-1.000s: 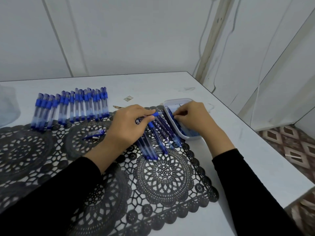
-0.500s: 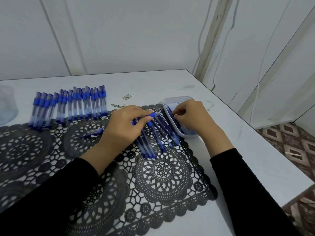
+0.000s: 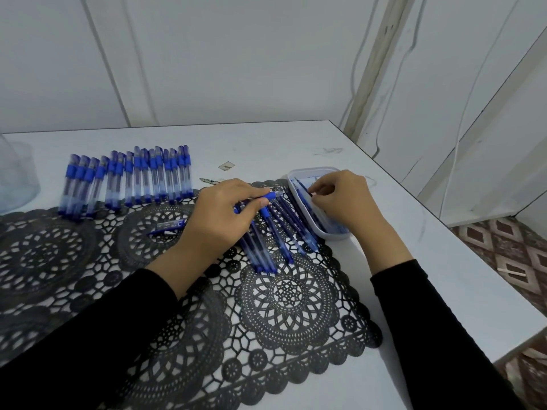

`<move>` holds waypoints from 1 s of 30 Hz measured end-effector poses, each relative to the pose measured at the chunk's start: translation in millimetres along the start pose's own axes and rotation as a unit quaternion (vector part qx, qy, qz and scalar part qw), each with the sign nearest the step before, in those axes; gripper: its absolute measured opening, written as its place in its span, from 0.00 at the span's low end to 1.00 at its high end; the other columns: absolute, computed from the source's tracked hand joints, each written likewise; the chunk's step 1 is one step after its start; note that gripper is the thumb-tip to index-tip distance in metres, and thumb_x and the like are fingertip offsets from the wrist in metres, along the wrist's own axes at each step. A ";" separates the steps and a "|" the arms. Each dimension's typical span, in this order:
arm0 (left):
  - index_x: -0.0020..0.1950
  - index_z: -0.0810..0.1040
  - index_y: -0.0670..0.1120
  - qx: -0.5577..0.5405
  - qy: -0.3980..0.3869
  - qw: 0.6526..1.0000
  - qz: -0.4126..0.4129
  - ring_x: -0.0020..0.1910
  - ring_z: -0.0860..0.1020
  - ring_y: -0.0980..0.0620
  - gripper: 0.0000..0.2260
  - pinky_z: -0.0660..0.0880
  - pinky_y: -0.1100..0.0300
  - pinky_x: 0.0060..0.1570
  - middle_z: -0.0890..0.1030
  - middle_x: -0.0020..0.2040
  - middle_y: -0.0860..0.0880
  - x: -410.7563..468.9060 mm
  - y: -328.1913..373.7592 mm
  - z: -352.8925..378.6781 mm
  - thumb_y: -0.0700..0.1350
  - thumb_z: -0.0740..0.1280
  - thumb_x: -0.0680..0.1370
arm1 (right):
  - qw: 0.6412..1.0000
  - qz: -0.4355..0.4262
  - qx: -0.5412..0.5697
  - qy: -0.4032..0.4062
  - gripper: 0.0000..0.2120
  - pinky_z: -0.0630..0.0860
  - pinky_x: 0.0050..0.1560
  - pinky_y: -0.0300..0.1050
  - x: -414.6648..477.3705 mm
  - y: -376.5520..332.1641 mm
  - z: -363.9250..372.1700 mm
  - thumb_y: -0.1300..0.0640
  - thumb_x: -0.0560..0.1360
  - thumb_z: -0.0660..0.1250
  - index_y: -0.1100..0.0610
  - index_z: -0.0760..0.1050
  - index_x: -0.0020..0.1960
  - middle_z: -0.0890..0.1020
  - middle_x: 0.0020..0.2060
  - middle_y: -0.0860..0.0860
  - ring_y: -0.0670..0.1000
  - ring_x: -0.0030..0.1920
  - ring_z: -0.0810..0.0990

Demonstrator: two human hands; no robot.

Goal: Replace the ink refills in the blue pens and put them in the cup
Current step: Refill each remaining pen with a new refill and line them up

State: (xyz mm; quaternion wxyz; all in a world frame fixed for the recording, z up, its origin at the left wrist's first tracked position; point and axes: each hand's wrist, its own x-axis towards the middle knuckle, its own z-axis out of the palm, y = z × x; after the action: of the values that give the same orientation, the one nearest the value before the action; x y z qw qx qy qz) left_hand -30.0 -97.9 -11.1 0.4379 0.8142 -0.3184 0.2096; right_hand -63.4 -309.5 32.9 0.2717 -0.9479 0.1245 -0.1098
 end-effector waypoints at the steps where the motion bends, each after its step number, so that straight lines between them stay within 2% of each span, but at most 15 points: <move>1: 0.56 0.85 0.45 -0.004 0.005 1.000 -0.002 0.47 0.81 0.59 0.09 0.78 0.60 0.52 0.84 0.47 0.53 0.0 0.0 0.1 0.41 0.73 0.76 | 0.999 0.011 0.049 0.007 0.10 0.77 0.39 0.39 -0.6 0.6 -1.9 0.64 0.73 0.67 0.52 0.83 0.45 0.81 0.37 0.49 0.47 0.36 0.77; 3: 0.56 0.85 0.45 -0.017 0.021 1.000 -0.008 0.45 0.80 0.61 0.09 0.78 0.63 0.50 0.83 0.45 0.55 0.3 0.2 0.0 0.41 0.74 0.76 | 0.984 0.030 0.173 0.017 0.08 0.73 0.33 0.35 -2.2 0.6 -6.1 0.63 0.74 0.69 0.51 0.83 0.48 0.81 0.37 0.49 0.48 0.32 0.75; 5: 0.56 0.85 0.44 -0.038 0.040 0.998 -0.019 0.45 0.80 0.61 0.09 0.77 0.65 0.49 0.83 0.44 0.56 0.4 1.4 -0.9 0.41 0.74 0.76 | 0.952 0.047 0.302 0.009 0.09 0.71 0.31 0.35 -3.0 -1.6 -8.8 0.62 0.74 0.71 0.51 0.82 0.53 0.80 0.36 0.49 0.50 0.33 0.73; 9: 0.56 0.85 0.44 -0.087 0.071 0.993 -0.042 0.46 0.82 0.58 0.09 0.77 0.66 0.48 0.84 0.46 0.53 0.6 3.1 -4.3 0.40 0.74 0.76 | 0.840 0.048 0.539 -0.042 0.09 0.64 0.31 0.36 -3.4 -12.0 -5.8 0.66 0.77 0.67 0.58 0.81 0.55 0.79 0.36 0.45 0.45 0.32 0.66; 11: 0.56 0.85 0.43 -0.109 0.074 0.990 -0.049 0.47 0.81 0.59 0.09 0.77 0.66 0.48 0.84 0.47 0.53 0.7 2.7 -5.8 0.40 0.73 0.76 | 0.792 0.046 0.608 -0.046 0.08 0.63 0.32 0.37 -5.1 -19.1 -2.3 0.67 0.77 0.65 0.60 0.79 0.55 0.79 0.37 0.45 0.45 0.33 0.67; 13: 0.56 0.85 0.42 -0.125 0.075 0.988 -0.051 0.47 0.82 0.58 0.09 0.77 0.65 0.49 0.85 0.48 0.52 0.7 1.8 -6.5 0.40 0.73 0.76 | 0.750 0.047 0.658 -0.036 0.07 0.66 0.32 0.36 -7.5 -25.1 1.5 0.67 0.77 0.66 0.61 0.77 0.54 0.80 0.42 0.47 0.45 0.34 0.69; 15: 0.56 0.84 0.42 -0.131 0.076 0.987 -0.047 0.48 0.82 0.57 0.09 0.78 0.64 0.50 0.85 0.48 0.51 0.2 1.0 -6.5 0.39 0.73 0.76 | 0.724 0.048 0.688 -0.019 0.05 0.68 0.31 0.35 -9.2 -29.2 5.7 0.67 0.77 0.66 0.61 0.76 0.52 0.80 0.45 0.50 0.45 0.34 0.71; 19: 0.56 0.84 0.42 -0.138 0.075 0.987 -0.037 0.48 0.82 0.56 0.09 0.78 0.64 0.50 0.85 0.48 0.51 0.4 0.4 -6.3 0.39 0.73 0.76 | 0.704 0.063 0.708 0.013 0.04 0.68 0.31 0.35 -10.1 -33.5 9.3 0.66 0.77 0.66 0.59 0.77 0.47 0.80 0.44 0.50 0.44 0.33 0.71; 23: 0.56 0.84 0.42 -0.146 0.074 0.986 -0.028 0.48 0.82 0.56 0.09 0.78 0.65 0.50 0.85 0.48 0.51 0.9 1.1 -6.5 0.39 0.73 0.75 | 0.694 0.072 0.716 0.023 0.04 0.67 0.30 0.35 -10.5 -35.8 9.5 0.66 0.78 0.65 0.59 0.77 0.46 0.80 0.43 0.51 0.45 0.33 0.71; 30: 0.56 0.84 0.41 -0.157 0.077 0.984 -0.019 0.48 0.83 0.54 0.10 0.79 0.61 0.50 0.85 0.48 0.50 0.6 -0.5 -6.7 0.39 0.73 0.76 | 0.683 0.078 0.726 0.019 0.04 0.67 0.29 0.35 -8.6 -33.9 9.8 0.66 0.78 0.65 0.60 0.77 0.48 0.79 0.39 0.50 0.44 0.31 0.71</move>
State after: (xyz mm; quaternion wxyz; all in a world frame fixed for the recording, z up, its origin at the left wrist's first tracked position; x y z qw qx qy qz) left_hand -29.6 -92.3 -7.4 0.5874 0.7225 -0.2978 0.2106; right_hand -62.9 -274.4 41.9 0.8800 -0.4383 0.0845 -0.1623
